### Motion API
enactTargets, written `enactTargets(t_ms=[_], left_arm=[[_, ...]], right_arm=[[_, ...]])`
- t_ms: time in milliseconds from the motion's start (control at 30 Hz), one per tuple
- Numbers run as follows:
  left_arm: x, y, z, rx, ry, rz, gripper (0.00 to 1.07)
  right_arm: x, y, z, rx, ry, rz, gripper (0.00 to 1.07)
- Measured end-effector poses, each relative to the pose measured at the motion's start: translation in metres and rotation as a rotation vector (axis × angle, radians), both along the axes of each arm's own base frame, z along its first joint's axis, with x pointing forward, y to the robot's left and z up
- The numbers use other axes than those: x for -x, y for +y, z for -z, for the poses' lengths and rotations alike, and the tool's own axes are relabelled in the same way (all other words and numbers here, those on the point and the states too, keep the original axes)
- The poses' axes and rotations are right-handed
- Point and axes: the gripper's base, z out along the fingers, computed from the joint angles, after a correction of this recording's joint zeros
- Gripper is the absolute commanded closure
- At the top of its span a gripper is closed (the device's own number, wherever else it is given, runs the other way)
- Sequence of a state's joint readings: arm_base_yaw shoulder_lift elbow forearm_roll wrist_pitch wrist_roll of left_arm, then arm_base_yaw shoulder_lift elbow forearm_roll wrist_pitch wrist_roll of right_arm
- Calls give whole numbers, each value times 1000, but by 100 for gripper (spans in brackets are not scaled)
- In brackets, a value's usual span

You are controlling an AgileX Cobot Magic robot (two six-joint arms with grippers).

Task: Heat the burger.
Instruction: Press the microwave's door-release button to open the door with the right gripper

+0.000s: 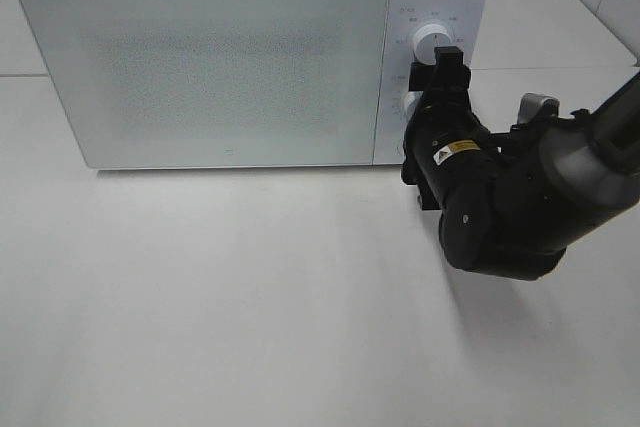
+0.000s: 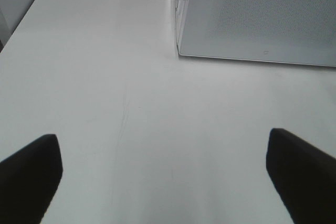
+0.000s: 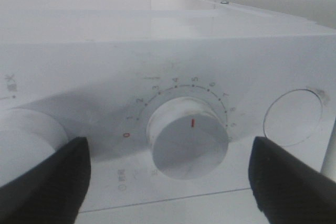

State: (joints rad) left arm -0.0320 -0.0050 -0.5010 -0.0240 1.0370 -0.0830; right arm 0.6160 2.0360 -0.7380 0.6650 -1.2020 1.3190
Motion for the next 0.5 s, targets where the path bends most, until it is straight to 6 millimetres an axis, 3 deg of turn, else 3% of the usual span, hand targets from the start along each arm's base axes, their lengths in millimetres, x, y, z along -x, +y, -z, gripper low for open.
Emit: enactTargets(t_ms=[500], left_arm=[[0,0,0,0,0,0,9]], right_arm=[[40,-17,-18,168,77,-146,32]])
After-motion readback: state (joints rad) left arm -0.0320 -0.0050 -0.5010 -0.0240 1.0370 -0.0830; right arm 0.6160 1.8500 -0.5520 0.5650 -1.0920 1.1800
